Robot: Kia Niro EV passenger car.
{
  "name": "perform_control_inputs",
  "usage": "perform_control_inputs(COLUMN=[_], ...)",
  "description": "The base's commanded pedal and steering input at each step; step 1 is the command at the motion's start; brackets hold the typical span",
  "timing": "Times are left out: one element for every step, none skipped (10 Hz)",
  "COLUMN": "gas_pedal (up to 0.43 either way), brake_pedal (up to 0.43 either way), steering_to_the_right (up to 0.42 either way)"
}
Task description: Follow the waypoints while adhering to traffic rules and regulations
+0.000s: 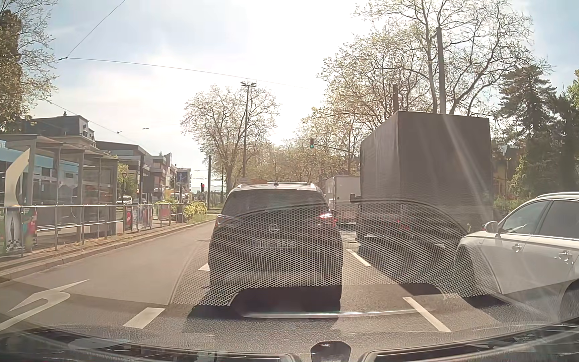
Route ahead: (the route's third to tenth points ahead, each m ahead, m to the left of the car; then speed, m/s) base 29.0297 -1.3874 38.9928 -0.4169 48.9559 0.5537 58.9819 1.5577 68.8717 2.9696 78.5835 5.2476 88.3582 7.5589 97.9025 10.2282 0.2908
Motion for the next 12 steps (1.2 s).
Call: perform_control_inputs(gas_pedal=[0.0,0.0,0.0,0.0,0.0,0.0,0.008,0.059,0.067,0.087,0.087,0.087], brake_pedal=[0.0,0.0,0.0,0.0,0.0,0.0,0.0,0.0,0.0,0.0,0.0,0.0], steering_to_the_right=[-0.003,-0.003,-0.003,-0.003,-0.003,-0.003,-0.003,-0.003,-0.003,-0.003,-0.003,-0.003])
